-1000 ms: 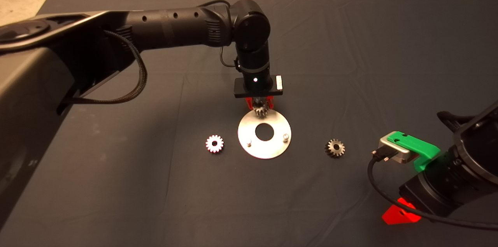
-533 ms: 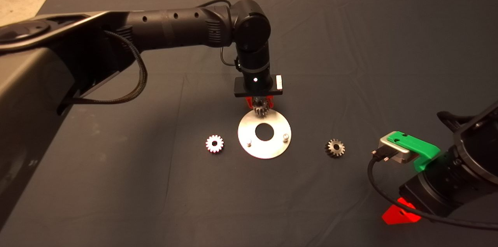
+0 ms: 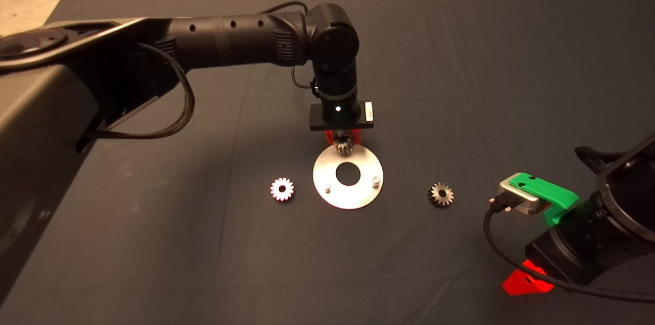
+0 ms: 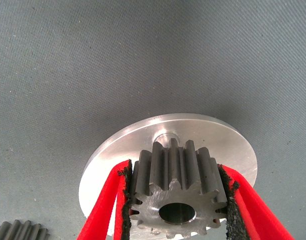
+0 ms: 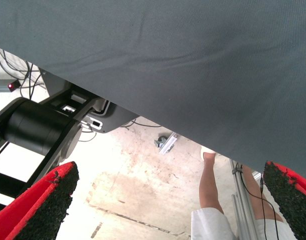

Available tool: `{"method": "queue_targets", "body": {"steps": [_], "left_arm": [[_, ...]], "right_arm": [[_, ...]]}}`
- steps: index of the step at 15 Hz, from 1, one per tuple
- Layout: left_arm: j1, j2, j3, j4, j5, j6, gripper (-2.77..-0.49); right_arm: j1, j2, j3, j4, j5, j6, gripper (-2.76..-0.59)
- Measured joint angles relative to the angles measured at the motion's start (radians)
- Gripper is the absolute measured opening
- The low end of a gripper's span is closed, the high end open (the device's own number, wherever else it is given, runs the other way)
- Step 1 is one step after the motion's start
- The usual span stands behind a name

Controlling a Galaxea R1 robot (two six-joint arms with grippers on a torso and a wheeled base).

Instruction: Install three planetary gears onto the carrier pins

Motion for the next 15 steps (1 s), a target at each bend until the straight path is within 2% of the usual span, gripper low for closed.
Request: {"method": "queue_targets", "body": {"steps": [7,14,15], "left_arm": [[0.009,0.0,0.002,0.019,-0.001,0.0,-2.32],[0.01,0.001,0.002,0.026,0.009,0.001,-2.32],[0.01,0.003,0.002,0.03,0.017,0.001,-2.32]], "right_arm": [[0.0,0.0,0.0,0.0,0.0,0.0,-0.6],[0.0,0.0,0.0,0.0,0.0,0.0,-0.6],[0.0,0.0,0.0,0.0,0.0,0.0,-0.6]]}}
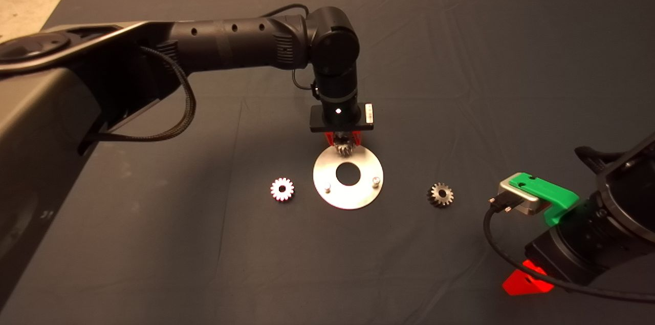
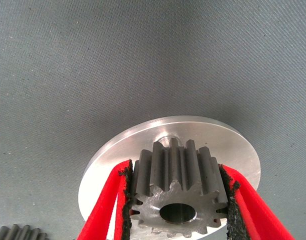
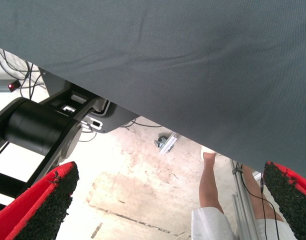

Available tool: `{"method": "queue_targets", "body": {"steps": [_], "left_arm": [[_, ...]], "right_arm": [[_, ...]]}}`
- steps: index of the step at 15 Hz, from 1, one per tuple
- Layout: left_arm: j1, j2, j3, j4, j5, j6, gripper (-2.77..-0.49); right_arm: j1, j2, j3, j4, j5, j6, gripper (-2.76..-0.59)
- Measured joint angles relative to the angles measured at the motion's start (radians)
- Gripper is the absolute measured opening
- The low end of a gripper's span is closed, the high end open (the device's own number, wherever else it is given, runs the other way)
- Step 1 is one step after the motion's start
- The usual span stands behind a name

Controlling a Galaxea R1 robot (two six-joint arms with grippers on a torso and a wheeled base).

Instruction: Install three planetary gears onto the carrier pins

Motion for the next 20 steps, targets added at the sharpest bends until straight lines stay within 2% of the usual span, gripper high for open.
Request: {"method": "queue_targets", "body": {"steps": [4,9,16,20], "left_arm": [[0.0,0.003,0.0,0.013,0.023,0.0,-2.32],[0.0,0.003,0.0,0.014,0.046,0.004,-2.31],[0.0,0.003,0.0,0.014,0.051,0.016,-2.2],[0.001,0.002,0.0,0.014,0.053,0.019,-1.97]], "right_arm": [[0.0,0.0,0.0,0.0,0.0,0.0,-0.6],[0.0,0.0,0.0,0.0,0.0,0.0,-0.6],[0.0,0.0,0.0,0.0,0.0,0.0,-0.6],[0.0,0.0,0.0,0.0,0.0,0.0,-0.6]]}}
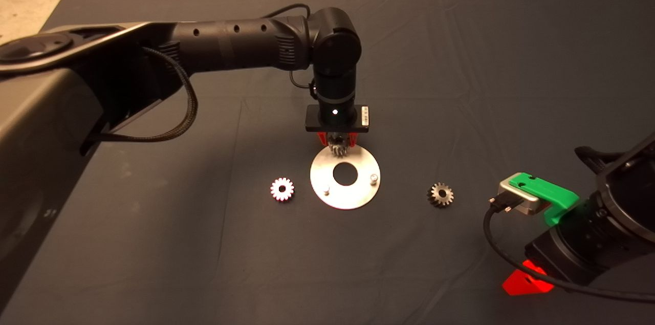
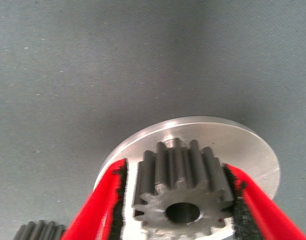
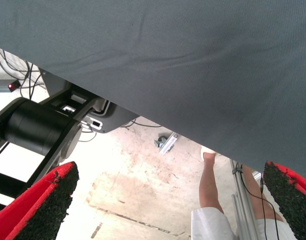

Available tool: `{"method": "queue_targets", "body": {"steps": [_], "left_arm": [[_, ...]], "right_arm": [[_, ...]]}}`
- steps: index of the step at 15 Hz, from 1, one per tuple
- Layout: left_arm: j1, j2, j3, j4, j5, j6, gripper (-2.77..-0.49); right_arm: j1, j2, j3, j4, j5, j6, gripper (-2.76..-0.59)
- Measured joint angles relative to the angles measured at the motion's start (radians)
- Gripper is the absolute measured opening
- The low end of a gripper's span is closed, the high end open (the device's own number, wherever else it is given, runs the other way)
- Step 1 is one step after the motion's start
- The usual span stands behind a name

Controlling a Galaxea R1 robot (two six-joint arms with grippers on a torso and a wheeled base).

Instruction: Install three planetary gears onto the carrier pins

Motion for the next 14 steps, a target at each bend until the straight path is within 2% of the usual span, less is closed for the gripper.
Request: {"method": "queue_targets", "body": {"steps": [8,9,12,13,14], "left_arm": [[-0.005,-0.002,0.007,-0.001,-0.003,0.0,-1.65],[-0.016,-0.003,0.013,-0.003,-0.003,0.0,-1.63],[-0.102,-0.003,0.019,-0.006,-0.001,0.001,-1.42],[-0.114,-0.003,0.023,-0.007,-0.001,0.001,-1.37],[-0.111,-0.003,0.037,-0.012,-0.001,0.004,-1.36]], "right_arm": [[0.0,0.0,0.0,0.0,0.0,0.0,-0.6],[0.0,0.0,0.0,0.0,0.0,0.0,-0.6],[0.0,-0.001,0.0,0.0,0.0,0.0,-0.6],[0.0,-0.001,0.0,0.0,0.0,0.0,-0.6],[0.0,-0.001,0.0,0.0,0.0,0.0,-0.6]]}}
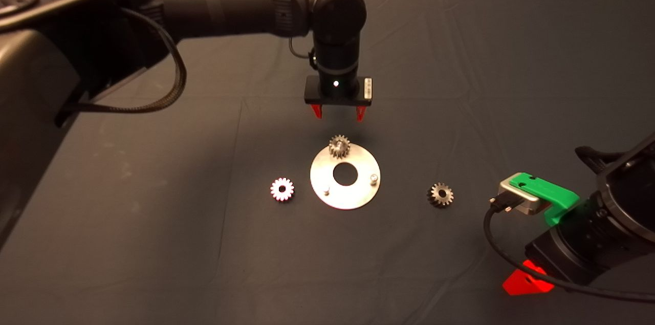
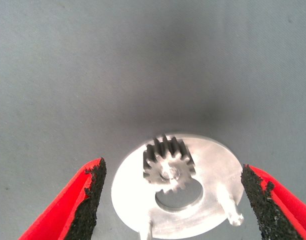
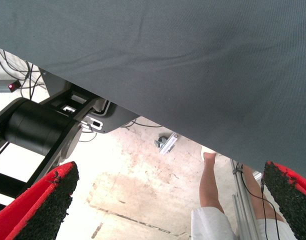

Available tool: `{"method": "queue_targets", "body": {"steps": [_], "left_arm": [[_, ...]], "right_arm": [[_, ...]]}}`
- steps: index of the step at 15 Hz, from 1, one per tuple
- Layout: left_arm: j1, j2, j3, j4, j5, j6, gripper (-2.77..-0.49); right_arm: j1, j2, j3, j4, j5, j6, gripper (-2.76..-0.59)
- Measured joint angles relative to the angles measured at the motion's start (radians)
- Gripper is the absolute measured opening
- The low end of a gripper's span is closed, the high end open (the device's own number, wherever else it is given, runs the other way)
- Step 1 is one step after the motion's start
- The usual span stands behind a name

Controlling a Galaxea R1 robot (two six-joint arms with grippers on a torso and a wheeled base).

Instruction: Install three planetary gears onto the carrier pins

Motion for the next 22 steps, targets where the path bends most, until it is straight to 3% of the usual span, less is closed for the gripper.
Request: {"method": "queue_targets", "body": {"steps": [2,3,5,6,12,14,16,18,19,22], "left_arm": [[0.005,0.001,0.024,-0.024,0.003,0.007,-1.23],[0.004,0.0,0.026,-0.024,0.017,0.007,-1.22],[0.004,-0.002,0.039,-0.024,0.075,0.007,-1.16],[0.004,-0.002,0.047,-0.026,0.093,0.007,-1.09],[0.004,-0.02,0.077,-0.026,0.095,-0.006,-0.92],[0.004,-0.08,0.131,-0.026,0.091,-0.033,-0.92],[0.004,-0.211,0.235,-0.026,0.09,-0.059,-0.92],[0.005,-0.329,0.316,-0.023,0.107,-0.081,-0.86],[0.005,-0.368,0.363,-0.023,0.113,-0.086,-0.78],[0.005,-0.395,0.468,-0.025,0.099,-0.105,-0.7]], "right_arm": [[0.0,-0.001,-0.001,0.0,0.001,0.0,-0.6],[0.0,-0.001,-0.001,0.0,0.001,0.0,-0.6],[0.0,-0.002,-0.001,0.0,0.0,0.0,-0.6],[0.0,-0.002,-0.001,0.0,0.0,0.0,-0.6],[0.0,-0.003,-0.001,0.0,0.0,0.0,-0.61],[0.0,-0.005,-0.001,0.0,0.0,0.0,-0.6],[0.0,-0.006,-0.001,0.0,0.0,0.0,-0.6],[0.001,-0.004,-0.001,0.0,0.001,0.0,-0.6],[0.001,-0.004,-0.001,0.0,0.003,0.0,-0.6],[0.0,-0.005,-0.002,0.0,0.001,0.0,-0.6]]}}
